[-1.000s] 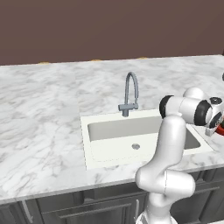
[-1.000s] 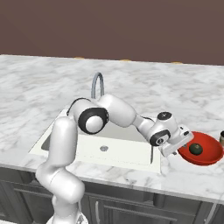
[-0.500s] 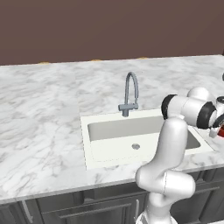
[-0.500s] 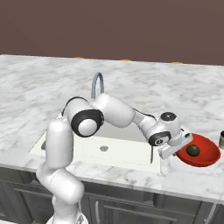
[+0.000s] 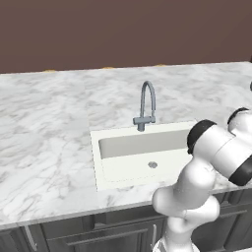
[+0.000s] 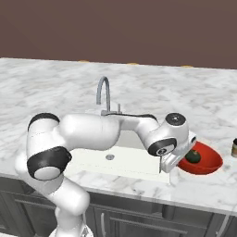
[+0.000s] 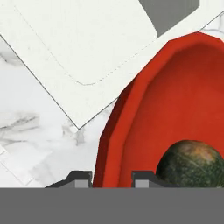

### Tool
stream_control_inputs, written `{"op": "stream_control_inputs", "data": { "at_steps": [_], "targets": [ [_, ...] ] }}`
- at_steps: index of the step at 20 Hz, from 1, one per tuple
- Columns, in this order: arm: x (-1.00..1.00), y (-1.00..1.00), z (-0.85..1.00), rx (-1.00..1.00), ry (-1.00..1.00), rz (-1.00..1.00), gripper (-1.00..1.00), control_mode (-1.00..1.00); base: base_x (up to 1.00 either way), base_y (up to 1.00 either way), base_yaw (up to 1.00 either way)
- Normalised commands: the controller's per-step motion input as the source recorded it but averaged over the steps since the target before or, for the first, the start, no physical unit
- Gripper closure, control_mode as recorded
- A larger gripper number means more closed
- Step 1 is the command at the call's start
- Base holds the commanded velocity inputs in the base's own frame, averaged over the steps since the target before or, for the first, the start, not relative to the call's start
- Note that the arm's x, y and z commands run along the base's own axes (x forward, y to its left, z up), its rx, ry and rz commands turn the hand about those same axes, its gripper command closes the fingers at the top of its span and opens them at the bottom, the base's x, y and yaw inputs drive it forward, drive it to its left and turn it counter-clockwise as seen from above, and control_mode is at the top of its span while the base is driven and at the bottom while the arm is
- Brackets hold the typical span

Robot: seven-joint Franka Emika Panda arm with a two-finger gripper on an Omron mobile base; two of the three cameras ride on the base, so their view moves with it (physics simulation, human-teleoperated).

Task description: Pick the squash from the sink and place it in the bowl. Then pick the bowl and place it in the microwave. Then close the microwave door and press the start button.

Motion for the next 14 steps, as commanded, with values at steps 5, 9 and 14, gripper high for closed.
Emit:
{"op": "stream_control_inputs", "data": {
  "at_steps": [5, 9, 14],
  "targets": [
    [-0.48, 0.85, 1.00, -0.12, 0.00, 0.20, 1.00, -1.00, 0.00, 0.00, 0.00],
    [-0.64, 0.76, 1.00, -0.10, -0.13, 0.15, 1.00, -1.00, 0.00, 0.00, 0.00],
    [-0.63, 0.57, 1.00, -0.06, -0.16, 0.12, 1.00, -1.00, 0.00, 0.00, 0.00]
  ]
}}
